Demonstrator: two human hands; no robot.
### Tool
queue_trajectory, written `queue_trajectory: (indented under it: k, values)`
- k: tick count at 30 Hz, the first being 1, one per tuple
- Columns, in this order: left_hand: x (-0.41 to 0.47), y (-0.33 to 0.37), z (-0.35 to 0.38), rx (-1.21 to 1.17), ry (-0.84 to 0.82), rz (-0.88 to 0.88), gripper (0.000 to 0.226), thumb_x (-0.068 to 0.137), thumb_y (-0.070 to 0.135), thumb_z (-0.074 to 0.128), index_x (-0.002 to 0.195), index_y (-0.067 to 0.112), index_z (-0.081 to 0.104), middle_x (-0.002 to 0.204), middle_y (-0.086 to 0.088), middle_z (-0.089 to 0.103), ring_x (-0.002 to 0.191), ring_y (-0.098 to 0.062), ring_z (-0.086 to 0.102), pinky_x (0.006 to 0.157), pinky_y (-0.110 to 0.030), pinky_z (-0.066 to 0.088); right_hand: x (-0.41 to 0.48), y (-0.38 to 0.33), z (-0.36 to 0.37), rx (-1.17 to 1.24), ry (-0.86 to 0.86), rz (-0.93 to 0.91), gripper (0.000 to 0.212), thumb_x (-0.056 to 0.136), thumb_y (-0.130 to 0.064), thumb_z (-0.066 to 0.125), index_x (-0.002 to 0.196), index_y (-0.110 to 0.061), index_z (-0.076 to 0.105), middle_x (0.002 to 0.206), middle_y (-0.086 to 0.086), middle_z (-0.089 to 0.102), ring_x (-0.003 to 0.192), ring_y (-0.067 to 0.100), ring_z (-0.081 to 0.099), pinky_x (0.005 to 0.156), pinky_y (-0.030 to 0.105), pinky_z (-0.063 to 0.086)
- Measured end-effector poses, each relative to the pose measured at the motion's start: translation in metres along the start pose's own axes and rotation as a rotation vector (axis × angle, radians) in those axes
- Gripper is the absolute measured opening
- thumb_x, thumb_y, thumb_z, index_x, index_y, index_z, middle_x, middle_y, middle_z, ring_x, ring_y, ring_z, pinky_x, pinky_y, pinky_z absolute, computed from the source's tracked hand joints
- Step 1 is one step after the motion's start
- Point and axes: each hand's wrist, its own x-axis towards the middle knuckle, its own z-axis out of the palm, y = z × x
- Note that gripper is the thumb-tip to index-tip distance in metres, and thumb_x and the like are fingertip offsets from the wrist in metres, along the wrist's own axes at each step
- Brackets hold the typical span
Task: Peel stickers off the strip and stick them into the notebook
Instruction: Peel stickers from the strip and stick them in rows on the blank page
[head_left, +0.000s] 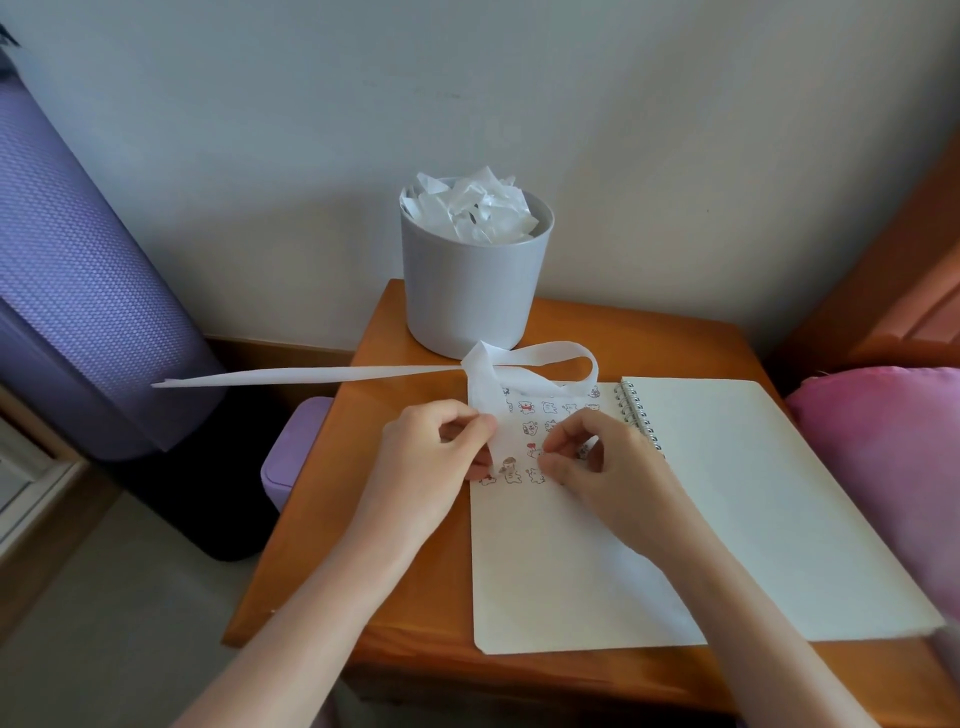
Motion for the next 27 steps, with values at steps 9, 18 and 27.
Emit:
queue_trajectory:
  k: [9,18,27]
  values:
    - [0.0,0.008,0.001,-0.024,0.059,0.106,0.006,0.091,0.028,0.056,0.09,0.029,0.062,0.075,0.013,0.066,0.064,-0.003,0.067,0.055,-0.012,0.052,-0.007,-0.016,-0.01,0.359,0.027,-0.165,0.002,0.085,-0.027,0.065,0.086,-0.026,0.065,0.086,-0.012,0.069,0.079,0.006,0.061,0.065,0.021,0.047]
    - [0.0,0.014,0.003,-0.192,0.009,0.051,0.021,0.092,0.031,0.053,0.088,0.017,0.068,0.071,0.004,0.071,0.066,-0.009,0.069,0.056,-0.016,0.054,-0.009,-0.02,-0.011,0.431,0.097,-0.189,0.016,0.08,-0.01,0.072,0.079,-0.025,0.067,0.078,-0.011,0.071,0.065,0.003,0.06,0.057,0.022,0.047]
    - [-0.002,0.011,0.005,-0.058,-0.057,0.097,0.006,0.084,0.023,0.067,0.082,0.02,0.071,0.07,0.005,0.07,0.068,-0.005,0.066,0.059,-0.013,0.052,-0.002,-0.011,-0.012,0.366,0.135,-0.142,0.012,0.082,-0.013,0.07,0.078,-0.023,0.065,0.073,-0.007,0.069,0.063,0.002,0.056,0.055,0.019,0.043]
